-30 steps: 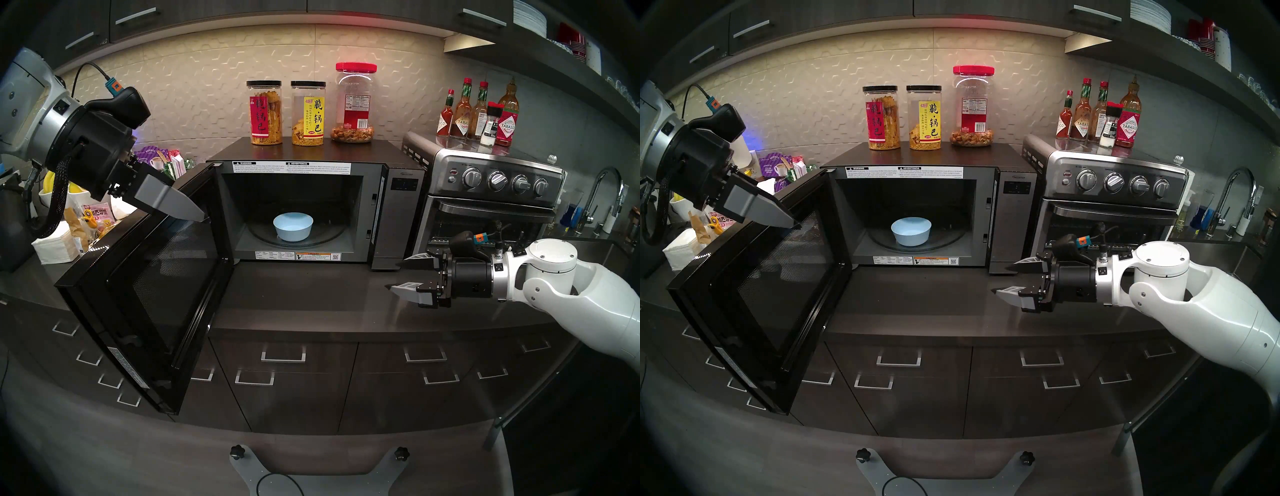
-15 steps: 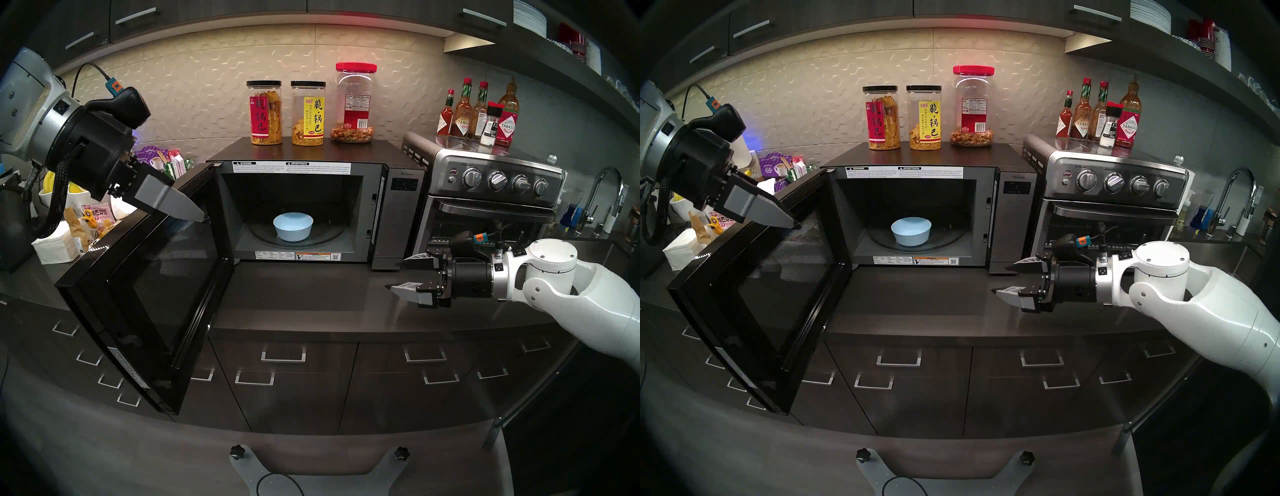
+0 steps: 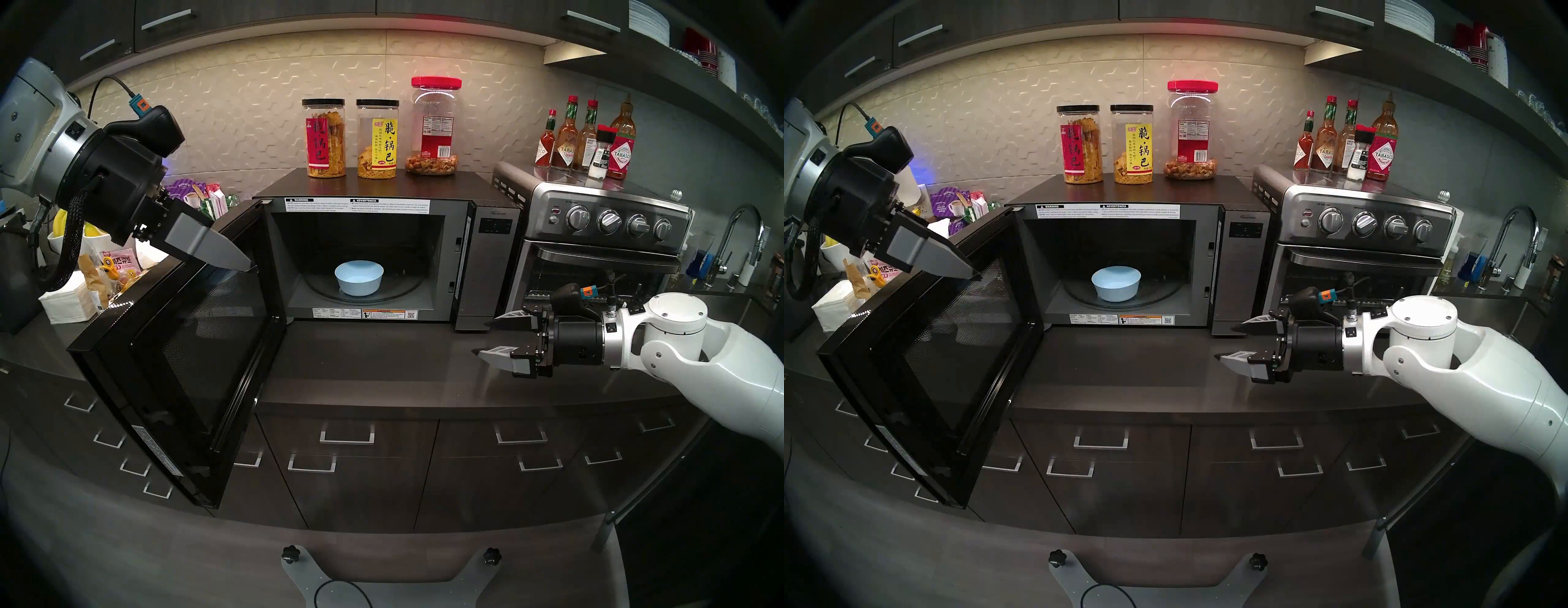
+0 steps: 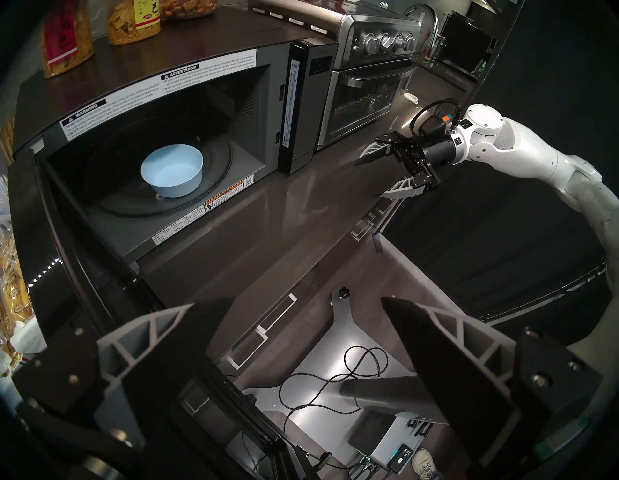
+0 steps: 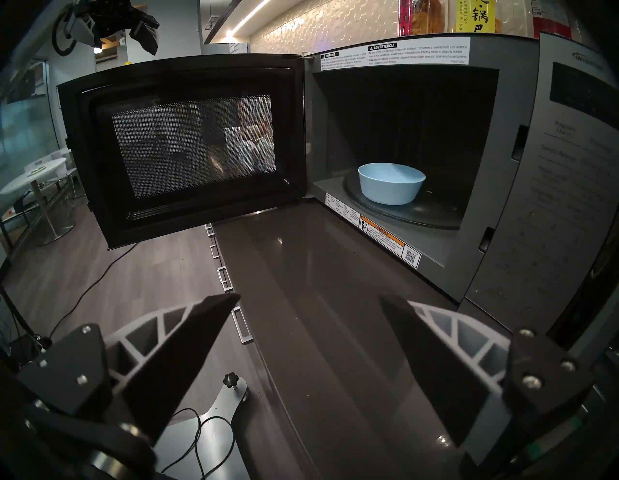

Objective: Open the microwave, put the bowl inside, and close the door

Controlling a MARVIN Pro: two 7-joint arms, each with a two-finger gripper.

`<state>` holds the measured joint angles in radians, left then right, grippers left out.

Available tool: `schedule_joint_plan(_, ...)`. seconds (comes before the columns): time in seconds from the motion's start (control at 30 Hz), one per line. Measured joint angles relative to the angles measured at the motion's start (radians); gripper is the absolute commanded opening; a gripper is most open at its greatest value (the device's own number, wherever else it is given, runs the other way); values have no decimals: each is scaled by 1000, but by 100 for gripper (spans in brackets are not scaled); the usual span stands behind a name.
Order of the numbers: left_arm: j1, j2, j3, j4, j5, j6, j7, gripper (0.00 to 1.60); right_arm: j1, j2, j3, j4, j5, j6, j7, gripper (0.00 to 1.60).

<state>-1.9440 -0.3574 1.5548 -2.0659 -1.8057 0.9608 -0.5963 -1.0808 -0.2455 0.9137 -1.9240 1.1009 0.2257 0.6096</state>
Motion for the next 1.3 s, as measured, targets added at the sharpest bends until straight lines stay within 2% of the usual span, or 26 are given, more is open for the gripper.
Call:
schedule_joint_plan(0.5, -57, -3, 28, 11, 0, 0, -24, 160, 0, 0, 0, 0, 0, 0, 0, 160)
schedule_joint_plan(0.77, -135, -7, 86, 29, -2, 0, -37, 160, 0, 1, 0, 0, 0, 0, 1, 160)
schedule_joint_plan(1.17, -263, -33, 126, 88, -11, 0, -87, 160, 0, 1, 0, 0, 0, 0, 1, 160)
schedule_joint_plan(1.3, -316, -53, 180, 106, -6, 0, -122, 160, 0, 1, 0, 0, 0, 0, 1, 160)
